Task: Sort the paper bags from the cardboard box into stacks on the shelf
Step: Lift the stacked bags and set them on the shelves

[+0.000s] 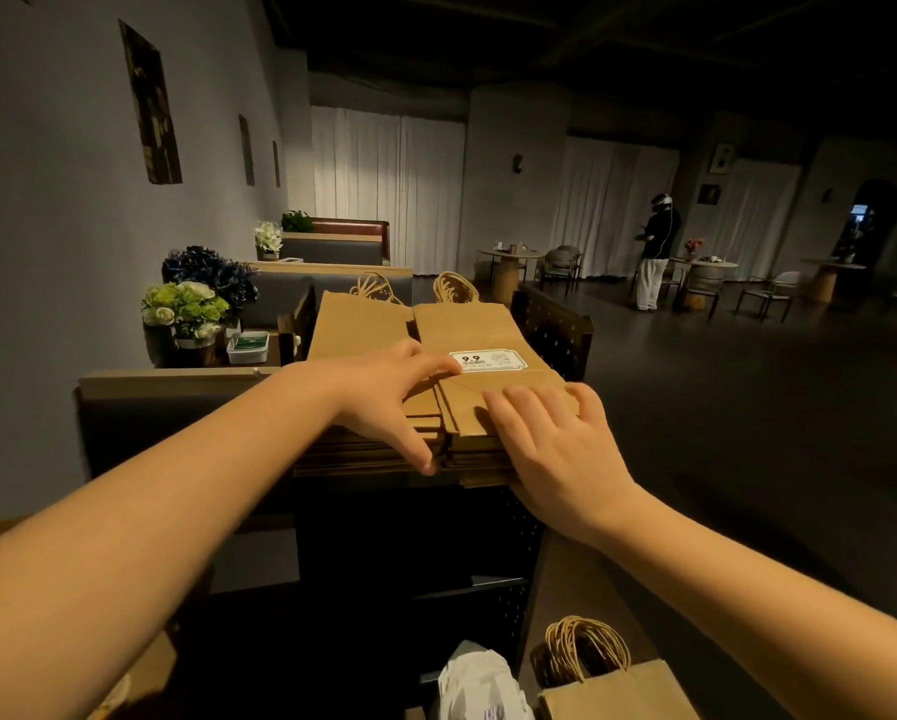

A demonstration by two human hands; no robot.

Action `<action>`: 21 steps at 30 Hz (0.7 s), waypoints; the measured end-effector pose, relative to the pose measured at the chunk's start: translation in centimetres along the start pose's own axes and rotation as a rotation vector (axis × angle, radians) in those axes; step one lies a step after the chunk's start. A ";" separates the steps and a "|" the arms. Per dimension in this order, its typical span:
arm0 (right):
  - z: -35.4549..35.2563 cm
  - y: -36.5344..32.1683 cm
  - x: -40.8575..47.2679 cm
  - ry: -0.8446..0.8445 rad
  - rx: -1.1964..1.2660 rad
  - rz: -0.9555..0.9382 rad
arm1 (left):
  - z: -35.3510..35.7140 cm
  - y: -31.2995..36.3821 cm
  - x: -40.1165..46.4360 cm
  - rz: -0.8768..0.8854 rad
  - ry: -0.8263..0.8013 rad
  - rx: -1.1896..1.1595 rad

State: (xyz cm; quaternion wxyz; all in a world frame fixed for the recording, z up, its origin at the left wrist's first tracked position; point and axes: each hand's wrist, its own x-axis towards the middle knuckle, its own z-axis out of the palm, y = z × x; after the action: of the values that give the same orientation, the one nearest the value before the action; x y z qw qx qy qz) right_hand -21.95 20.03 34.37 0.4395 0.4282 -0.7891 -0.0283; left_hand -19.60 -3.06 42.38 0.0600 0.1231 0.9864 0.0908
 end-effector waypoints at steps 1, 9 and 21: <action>-0.1 0.4 0.2 -0.010 0.027 -0.001 | 0.2 -0.1 0.0 -0.012 0.024 -0.017; 0.5 1.5 2.6 -0.108 0.030 0.031 | 0.2 -0.3 -0.1 -0.064 0.059 0.014; 1.2 1.1 1.9 -0.130 0.035 0.101 | 0.4 0.6 -0.7 -0.075 0.079 0.061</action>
State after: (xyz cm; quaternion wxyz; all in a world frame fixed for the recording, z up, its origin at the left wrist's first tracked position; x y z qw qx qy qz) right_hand -23.97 18.99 35.32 0.3805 0.3928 -0.8370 -0.0202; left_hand -18.72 -2.57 42.20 0.0204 0.0840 0.9943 0.0630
